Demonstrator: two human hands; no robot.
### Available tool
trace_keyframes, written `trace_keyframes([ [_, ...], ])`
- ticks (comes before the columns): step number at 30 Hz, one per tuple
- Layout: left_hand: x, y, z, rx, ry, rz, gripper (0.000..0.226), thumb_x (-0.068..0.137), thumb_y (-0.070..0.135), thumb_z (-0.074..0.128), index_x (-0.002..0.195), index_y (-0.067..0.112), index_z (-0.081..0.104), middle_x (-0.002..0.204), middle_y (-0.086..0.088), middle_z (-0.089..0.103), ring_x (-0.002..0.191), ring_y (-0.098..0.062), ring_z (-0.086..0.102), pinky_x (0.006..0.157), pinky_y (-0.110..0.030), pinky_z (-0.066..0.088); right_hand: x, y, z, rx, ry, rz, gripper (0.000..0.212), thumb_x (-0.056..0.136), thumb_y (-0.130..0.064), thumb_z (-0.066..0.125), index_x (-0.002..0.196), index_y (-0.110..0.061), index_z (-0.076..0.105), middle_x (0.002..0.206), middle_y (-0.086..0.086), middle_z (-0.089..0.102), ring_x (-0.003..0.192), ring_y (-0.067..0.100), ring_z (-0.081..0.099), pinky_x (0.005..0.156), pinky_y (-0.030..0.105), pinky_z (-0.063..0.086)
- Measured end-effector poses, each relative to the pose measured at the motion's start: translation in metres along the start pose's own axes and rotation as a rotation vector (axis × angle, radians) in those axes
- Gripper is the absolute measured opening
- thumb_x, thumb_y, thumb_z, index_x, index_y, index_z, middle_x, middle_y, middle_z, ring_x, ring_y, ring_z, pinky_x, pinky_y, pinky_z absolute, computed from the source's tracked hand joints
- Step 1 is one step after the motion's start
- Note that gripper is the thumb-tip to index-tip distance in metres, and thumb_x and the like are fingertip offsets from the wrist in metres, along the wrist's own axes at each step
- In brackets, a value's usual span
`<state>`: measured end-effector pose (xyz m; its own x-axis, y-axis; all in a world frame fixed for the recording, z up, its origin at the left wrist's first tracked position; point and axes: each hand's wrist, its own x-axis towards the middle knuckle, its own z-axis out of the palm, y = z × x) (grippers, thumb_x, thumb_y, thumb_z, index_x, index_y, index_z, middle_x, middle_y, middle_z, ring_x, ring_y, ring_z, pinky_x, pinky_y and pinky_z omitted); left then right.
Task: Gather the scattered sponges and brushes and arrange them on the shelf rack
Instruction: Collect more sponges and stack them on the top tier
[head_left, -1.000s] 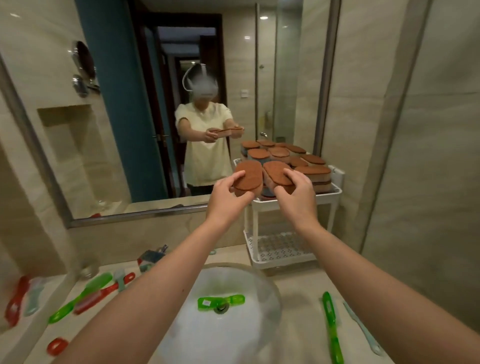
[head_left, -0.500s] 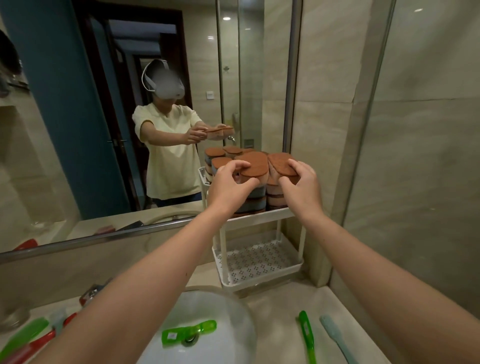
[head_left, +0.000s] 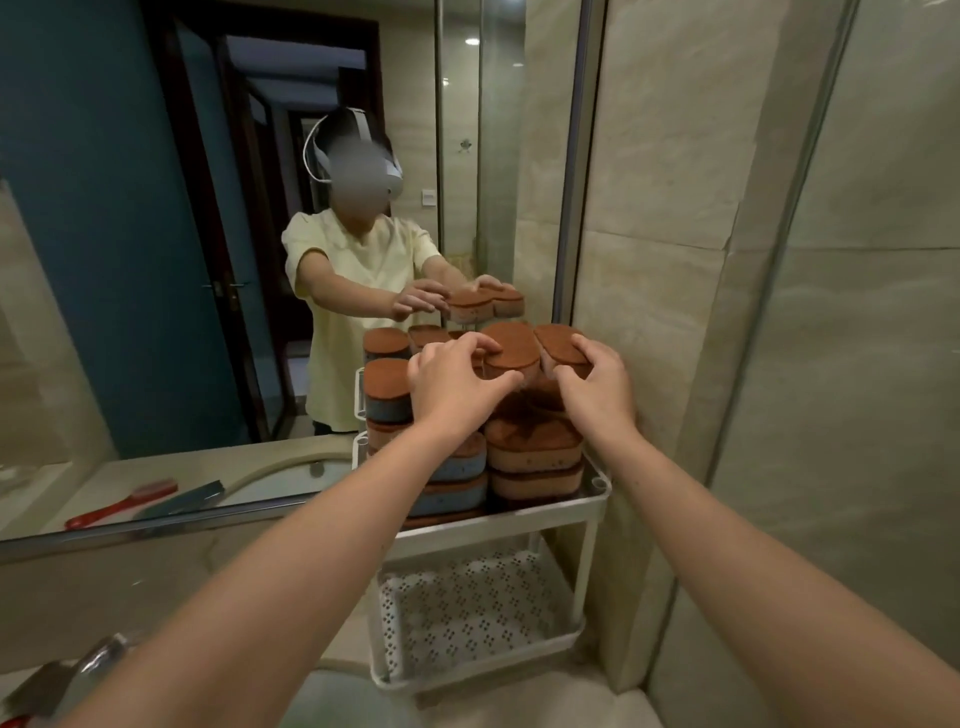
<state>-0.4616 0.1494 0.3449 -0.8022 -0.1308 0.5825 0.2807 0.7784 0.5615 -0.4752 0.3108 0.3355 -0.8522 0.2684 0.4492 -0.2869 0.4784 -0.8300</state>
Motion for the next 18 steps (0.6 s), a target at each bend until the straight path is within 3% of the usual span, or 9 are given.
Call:
trace_keyframes([
  [4, 0.006, -0.006, 0.022, 0.152, 0.015, 0.016, 0.040, 0.069, 0.065, 0.062, 0.099, 0.039, 0.060, 0.101, 0.012, 0.065, 0.111, -0.018, 0.050, 0.102, -0.037, 0.028, 0.017, 0.024, 0.012, 0.005, -0.073, 0.048, 0.052, 0.087, -0.027, 0.061, 0.138, -0.023, 0.052, 0.144, -0.002, 0.043, 0.126, 0.016, 0.048, 0.099, 0.024, 0.036],
  [8, 0.006, -0.016, 0.034, 0.310, -0.013, 0.037, 0.042, 0.070, 0.066, 0.057, 0.100, 0.036, 0.057, 0.105, 0.007, 0.061, 0.112, -0.021, 0.048, 0.104, -0.039, 0.027, 0.022, 0.038, 0.022, -0.013, -0.175, 0.072, 0.054, 0.088, -0.031, 0.061, 0.140, -0.023, 0.050, 0.145, -0.001, 0.043, 0.126, 0.017, 0.048, 0.104, 0.031, 0.041],
  [14, 0.005, -0.019, 0.035, 0.379, -0.046, 0.066, 0.044, 0.074, 0.058, 0.057, 0.103, 0.024, 0.059, 0.111, 0.000, 0.055, 0.112, -0.024, 0.049, 0.099, -0.040, 0.039, 0.018, 0.045, 0.029, -0.076, -0.236, 0.016, 0.045, 0.089, -0.029, 0.058, 0.133, -0.030, 0.050, 0.142, -0.003, 0.041, 0.110, 0.014, 0.048, 0.085, 0.028, 0.040],
  [18, 0.005, -0.015, 0.030, 0.427, -0.100, 0.114, 0.044, 0.078, 0.053, 0.058, 0.108, 0.021, 0.057, 0.108, 0.000, 0.059, 0.108, -0.023, 0.053, 0.094, -0.039, 0.041, 0.018, 0.043, 0.027, -0.125, -0.286, 0.002, 0.046, 0.089, -0.028, 0.056, 0.134, -0.029, 0.045, 0.143, 0.001, 0.038, 0.111, 0.017, 0.049, 0.088, 0.033, 0.044],
])
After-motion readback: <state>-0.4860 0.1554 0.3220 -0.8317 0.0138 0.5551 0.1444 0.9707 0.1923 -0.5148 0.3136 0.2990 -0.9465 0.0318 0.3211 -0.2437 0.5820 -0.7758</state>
